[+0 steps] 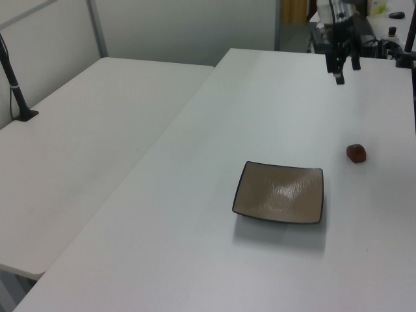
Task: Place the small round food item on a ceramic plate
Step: 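Lower the gripper over the red food item and close on it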
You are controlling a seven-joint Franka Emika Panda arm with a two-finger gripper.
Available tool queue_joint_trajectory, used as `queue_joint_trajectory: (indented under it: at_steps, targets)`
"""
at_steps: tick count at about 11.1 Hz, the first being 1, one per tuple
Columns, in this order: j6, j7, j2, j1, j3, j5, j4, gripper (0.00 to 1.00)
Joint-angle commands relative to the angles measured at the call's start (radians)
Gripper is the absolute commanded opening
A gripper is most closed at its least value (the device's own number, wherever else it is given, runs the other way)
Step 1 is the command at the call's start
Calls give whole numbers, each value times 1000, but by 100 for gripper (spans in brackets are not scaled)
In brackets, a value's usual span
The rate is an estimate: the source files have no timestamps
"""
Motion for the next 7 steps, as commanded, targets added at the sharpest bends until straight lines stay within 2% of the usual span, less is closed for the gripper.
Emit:
queue_joint_trajectory:
  at_steps: [1,3,7]
  targets:
    - [131,23,-104,-16,4,44,-222,100]
    - [223,52,-121,-17,4,61,-315,100]
    - [339,122,-108,1,4,69,-396,100]
